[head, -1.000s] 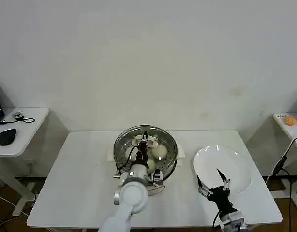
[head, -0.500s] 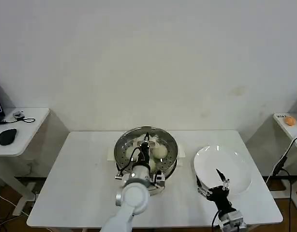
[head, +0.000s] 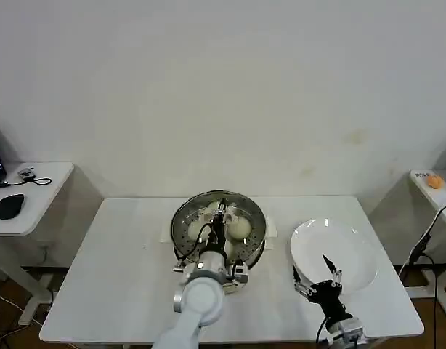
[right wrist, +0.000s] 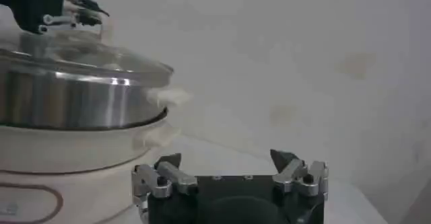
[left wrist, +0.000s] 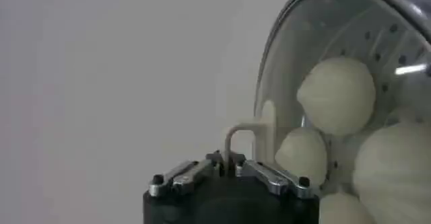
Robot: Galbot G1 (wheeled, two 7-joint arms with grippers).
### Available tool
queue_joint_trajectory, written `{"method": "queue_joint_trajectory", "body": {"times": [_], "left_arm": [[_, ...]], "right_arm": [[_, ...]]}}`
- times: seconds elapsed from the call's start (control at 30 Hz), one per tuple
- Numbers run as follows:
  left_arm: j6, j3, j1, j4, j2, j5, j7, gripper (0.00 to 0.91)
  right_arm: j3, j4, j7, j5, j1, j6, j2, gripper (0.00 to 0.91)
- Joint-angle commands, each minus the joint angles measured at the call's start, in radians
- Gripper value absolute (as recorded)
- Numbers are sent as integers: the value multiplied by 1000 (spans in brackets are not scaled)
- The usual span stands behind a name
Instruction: Take steamed baozi put them in steamer then cover it.
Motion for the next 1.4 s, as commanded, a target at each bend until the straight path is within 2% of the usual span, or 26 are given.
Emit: {"method": "queue_joint_trajectory", "body": {"times": [0.03, 0.47, 0.7, 0.8, 0.9, 0.93, 0.97, 1.0, 1.07, 1.13, 1.2, 1.27, 1.3, 1.4], "left_arm": [[2, 2, 26, -81, 21, -16, 0, 907], [-16, -22, 149, -306, 173, -113, -26, 907], [-57, -81, 272, -475, 258, -294, -86, 907], [-87, -158, 364, -519, 302, -485, -152, 907], [-206, -339, 461, -477, 290, -857, -344, 907], [-357, -485, 499, -398, 262, -1052, -348, 907], [-513, -557, 521, -362, 244, -1263, -339, 907], [-567, -608, 537, -289, 240, -1399, -349, 907], [-578, -677, 572, -239, 248, -1647, -394, 907], [-554, -735, 609, -215, 251, -1803, -424, 907], [-531, -756, 635, -210, 252, -1868, -447, 907], [-439, -765, 662, -225, 247, -1940, -443, 907], [-420, -762, 668, -234, 248, -1956, -447, 907], [-411, -746, 672, -241, 226, -1933, -450, 907]], "right_arm": [[-9, -2, 1, -7, -1, 1, 1, 907], [-20, 0, 3, -20, -8, 5, 9, 907], [-16, 2, 6, -28, -17, 8, 14, 907], [-9, 3, 7, -31, -21, 9, 16, 907], [2, 10, 7, -31, -34, 14, 17, 907], [8, 17, 8, -27, -42, 17, 17, 907], [13, 25, 10, -22, -51, 18, 18, 907], [13, 27, 11, -16, -58, 18, 17, 907], [10, 29, 14, -7, -66, 17, 14, 907], [-2, 39, 16, -1, -74, 14, 13, 907], [-10, 48, 18, 12, -79, 8, 11, 907], [-23, 57, 26, 23, -89, 4, 2, 907], [-27, 59, 29, 30, -91, 2, 1, 907], [-37, 70, 46, 57, -103, -27, -9, 907]]}}
